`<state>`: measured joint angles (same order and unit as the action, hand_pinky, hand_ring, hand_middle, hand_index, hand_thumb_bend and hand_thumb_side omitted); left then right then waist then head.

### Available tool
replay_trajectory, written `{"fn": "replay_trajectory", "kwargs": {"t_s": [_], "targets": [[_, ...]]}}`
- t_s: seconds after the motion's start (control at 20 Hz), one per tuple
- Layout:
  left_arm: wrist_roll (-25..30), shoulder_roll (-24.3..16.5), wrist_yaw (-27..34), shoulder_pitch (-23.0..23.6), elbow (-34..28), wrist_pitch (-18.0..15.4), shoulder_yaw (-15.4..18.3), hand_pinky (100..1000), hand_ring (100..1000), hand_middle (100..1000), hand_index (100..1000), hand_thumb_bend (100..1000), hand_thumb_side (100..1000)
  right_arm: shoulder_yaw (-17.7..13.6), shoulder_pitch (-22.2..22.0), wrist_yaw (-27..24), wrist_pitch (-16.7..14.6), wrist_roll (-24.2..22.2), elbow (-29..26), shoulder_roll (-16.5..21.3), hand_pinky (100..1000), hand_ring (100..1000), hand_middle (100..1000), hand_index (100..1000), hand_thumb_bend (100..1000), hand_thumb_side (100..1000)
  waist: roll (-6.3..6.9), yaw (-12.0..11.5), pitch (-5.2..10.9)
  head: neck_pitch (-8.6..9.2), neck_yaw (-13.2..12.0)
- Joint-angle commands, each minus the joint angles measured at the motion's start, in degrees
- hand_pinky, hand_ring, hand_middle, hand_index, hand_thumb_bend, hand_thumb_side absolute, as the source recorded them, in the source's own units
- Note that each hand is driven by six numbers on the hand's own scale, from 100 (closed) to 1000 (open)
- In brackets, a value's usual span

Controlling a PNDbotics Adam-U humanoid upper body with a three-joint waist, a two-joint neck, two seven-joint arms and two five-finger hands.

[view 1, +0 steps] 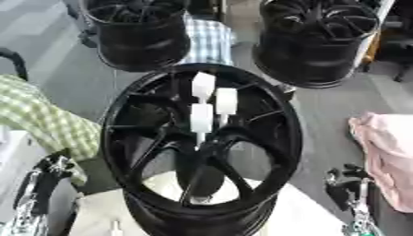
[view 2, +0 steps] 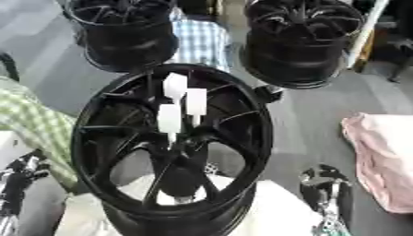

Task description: Pull the pin out of the wheel hub.

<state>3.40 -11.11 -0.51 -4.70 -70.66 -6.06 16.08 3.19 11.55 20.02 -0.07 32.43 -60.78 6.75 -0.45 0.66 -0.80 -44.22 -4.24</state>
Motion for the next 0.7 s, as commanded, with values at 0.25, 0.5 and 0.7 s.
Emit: {"fn": "replay_trajectory", "kwargs": {"t_s": [0.25, 0.5, 0.7], "targets": [[-0.1, -1.1, 0.0, -0.5, -1.0, -0.1, 0.0, 751, 728, 722, 802, 268, 613, -0.2, 0.5, 0.1, 0.1, 0.4, -1.3, 0.6, 660, 511, 620, 749, 100, 244, 0.16, -0.1, 0.55, 0.1, -0.2], [-0.1, -1.1, 0.0, -0.5, -1.1, 0.0, 0.0, 750, 728, 722, 802, 268, 613, -0.2, 0.5, 0.1, 0.1, 0.4, -1.3, 0.7, 661, 512, 621, 749, 100, 244, 0.16, -0.1, 0.52, 0.1, -0.2], [0.0, -0.9, 0.1, -0.6, -1.1, 0.1, -0.1, 750, 728, 722, 802, 268, 613, -0.3, 0.9, -0.3, 0.5, 0.8, -1.6, 1.6, 667, 526, 630, 755, 100, 245, 0.22, -0.4, 0.56, 0.1, -0.1]]}}
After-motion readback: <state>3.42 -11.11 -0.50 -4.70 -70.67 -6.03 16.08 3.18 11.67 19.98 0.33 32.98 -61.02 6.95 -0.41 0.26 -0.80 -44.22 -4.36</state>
